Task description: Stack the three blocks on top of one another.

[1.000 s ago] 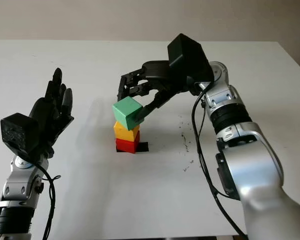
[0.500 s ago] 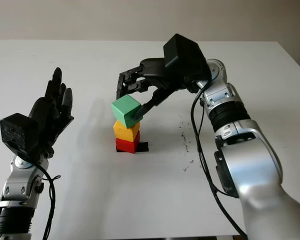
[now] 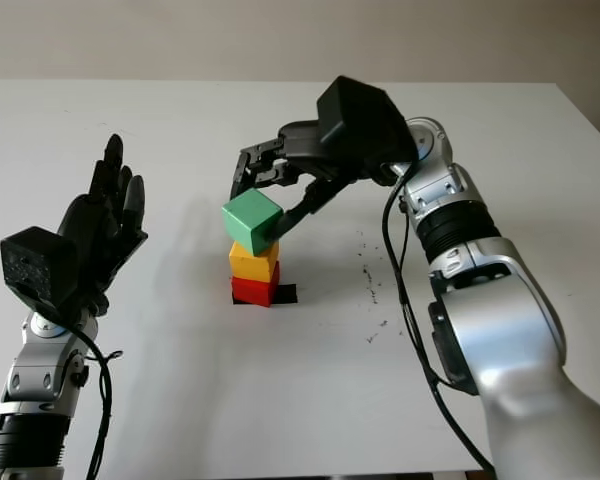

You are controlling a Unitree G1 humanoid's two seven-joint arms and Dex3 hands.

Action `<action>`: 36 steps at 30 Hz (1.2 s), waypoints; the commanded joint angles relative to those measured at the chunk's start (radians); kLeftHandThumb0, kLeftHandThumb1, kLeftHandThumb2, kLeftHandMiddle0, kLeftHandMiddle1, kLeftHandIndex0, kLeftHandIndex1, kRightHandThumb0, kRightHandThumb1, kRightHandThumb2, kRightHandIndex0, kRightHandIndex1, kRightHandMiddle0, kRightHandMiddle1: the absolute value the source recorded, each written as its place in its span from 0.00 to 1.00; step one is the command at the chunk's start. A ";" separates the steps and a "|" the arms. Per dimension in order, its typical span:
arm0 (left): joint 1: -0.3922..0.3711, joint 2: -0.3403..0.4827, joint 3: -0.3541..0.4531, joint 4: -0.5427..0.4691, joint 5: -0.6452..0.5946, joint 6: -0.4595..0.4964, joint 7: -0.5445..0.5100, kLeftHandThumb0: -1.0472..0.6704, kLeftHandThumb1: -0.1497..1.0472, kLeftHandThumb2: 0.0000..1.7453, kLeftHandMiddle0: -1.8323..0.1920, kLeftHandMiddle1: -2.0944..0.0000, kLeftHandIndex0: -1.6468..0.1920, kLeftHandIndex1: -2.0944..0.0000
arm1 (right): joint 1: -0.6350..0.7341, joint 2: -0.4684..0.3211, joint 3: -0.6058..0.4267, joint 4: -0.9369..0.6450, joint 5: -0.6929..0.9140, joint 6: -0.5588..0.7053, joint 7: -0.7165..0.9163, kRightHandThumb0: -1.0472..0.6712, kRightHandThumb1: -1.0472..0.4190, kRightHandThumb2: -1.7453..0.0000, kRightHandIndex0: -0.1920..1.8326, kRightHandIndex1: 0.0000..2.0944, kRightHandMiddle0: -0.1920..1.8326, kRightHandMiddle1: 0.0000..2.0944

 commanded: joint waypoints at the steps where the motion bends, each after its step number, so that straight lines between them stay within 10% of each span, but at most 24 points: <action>1: 0.001 -0.002 -0.005 -0.010 0.003 0.003 0.002 0.13 1.00 0.37 0.98 0.97 0.98 0.97 | -0.015 -0.020 0.004 -0.024 -0.003 -0.021 0.013 0.18 0.15 0.97 0.06 0.00 0.06 0.24; 18: 0.003 -0.008 -0.001 -0.004 -0.002 -0.016 0.001 0.13 1.00 0.37 0.98 0.97 0.98 0.97 | 0.034 -0.097 -0.040 -0.137 0.047 0.000 0.067 0.08 0.12 0.96 0.00 0.00 0.00 0.00; 36: -0.013 -0.005 0.013 0.043 -0.023 -0.053 -0.015 0.13 1.00 0.37 0.98 0.97 0.98 0.97 | 0.684 -0.035 -0.355 -0.865 0.341 0.449 -0.495 0.21 0.00 0.58 0.00 0.00 0.00 0.00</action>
